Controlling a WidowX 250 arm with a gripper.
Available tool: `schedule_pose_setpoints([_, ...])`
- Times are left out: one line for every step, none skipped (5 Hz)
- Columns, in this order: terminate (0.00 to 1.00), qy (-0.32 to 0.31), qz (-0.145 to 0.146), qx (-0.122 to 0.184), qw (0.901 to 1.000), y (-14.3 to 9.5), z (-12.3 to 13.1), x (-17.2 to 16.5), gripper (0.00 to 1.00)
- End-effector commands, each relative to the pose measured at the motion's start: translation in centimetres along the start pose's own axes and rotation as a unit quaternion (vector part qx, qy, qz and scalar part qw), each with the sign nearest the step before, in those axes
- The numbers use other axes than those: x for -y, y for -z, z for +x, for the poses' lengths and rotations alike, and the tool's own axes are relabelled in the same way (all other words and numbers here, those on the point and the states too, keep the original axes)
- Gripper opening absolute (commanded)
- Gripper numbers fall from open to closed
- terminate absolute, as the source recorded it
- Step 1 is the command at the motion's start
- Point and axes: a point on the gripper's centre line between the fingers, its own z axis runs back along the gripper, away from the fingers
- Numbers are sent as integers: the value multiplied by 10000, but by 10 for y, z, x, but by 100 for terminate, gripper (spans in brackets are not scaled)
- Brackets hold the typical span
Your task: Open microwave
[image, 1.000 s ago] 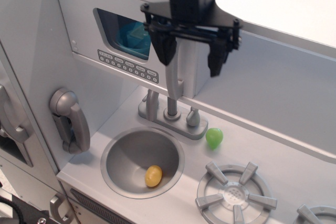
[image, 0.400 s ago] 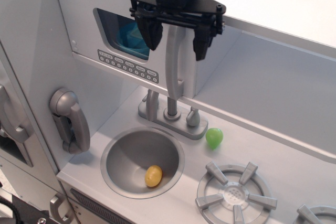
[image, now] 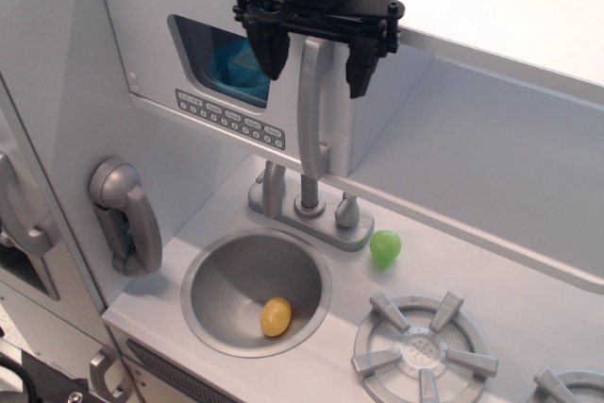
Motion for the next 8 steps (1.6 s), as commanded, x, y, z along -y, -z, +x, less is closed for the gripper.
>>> schedule_pose_setpoints([0, 287, -122, 506, 9982, -8, 11, 4, 0])
schedule_pose_setpoints([0, 414, -122, 572, 9974, -9, 5, 3, 0])
schedule_pose_setpoints([0, 622, -110, 523, 9966, -14, -10, -1, 0])
schedule_pose_setpoints([0, 829, -169, 419, 9955, -22, -33, -9, 0])
schedule_pose_setpoints([0, 1237, -114, -109, 9922, -31, -56, -22, 100])
schedule_pose_setpoints([0, 1395, 8, -878, 9863, -38, -73, -22, 100])
schedule_pose_setpoints([0, 1647, -151, -1402, 9762, -39, -84, 5, 100])
schedule_pose_setpoints([0, 1582, -346, -1491, 9755, -32, -78, 40, 100])
